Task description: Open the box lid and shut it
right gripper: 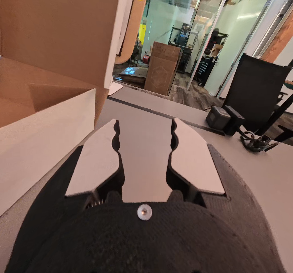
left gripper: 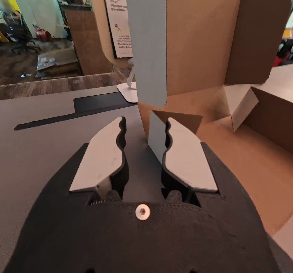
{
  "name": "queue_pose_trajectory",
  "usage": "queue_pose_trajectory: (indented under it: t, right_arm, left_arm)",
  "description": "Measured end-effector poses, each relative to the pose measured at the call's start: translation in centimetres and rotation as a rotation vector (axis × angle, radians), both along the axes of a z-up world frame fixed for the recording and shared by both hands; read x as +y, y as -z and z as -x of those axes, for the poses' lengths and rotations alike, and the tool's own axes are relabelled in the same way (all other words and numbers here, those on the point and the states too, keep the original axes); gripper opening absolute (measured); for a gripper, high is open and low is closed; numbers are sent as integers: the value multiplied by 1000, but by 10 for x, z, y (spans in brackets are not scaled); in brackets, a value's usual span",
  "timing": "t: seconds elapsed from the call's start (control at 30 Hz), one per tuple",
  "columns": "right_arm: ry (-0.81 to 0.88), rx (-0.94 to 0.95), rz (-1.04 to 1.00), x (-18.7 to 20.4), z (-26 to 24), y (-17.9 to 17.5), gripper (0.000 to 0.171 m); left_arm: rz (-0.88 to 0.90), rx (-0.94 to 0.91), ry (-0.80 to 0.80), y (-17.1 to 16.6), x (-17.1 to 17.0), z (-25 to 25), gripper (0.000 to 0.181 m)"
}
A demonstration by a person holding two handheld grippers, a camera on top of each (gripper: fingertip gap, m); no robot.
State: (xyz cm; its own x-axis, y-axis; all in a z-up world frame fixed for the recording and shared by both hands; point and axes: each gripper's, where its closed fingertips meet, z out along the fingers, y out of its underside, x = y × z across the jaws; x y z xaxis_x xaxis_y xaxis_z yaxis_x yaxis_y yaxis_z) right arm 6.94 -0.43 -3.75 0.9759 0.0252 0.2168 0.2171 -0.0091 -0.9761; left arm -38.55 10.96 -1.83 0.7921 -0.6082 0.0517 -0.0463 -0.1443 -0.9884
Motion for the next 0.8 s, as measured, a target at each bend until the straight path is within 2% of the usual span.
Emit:
queue_pose_trajectory:
  t: [0.1,0.2,0.3,0.5,0.63,0.8]
  right_arm:
    - [-19,15,-57,-3,8,-4,62]
    - [-44,-5,-26,-1,18,0,62]
    - [-35,-43,-15,-2,18,2,62]
    - [-10,40,-35,-7,5,-1,62]
    - [9,116,-38,-8,-6,-1,62]
    - [12,126,-28,-8,-7,1,62]
  left_arm:
    - [80,55,13,20,0,1,50]
    - [27,99,-29,20,2,6,51]
    - [50,98,-6,25,-1,1,51]
    - [111,151,-13,46,3,-1,51]
    - [131,108,-23,45,5,4,51]
    - [138,33,-24,37,4,8,51]
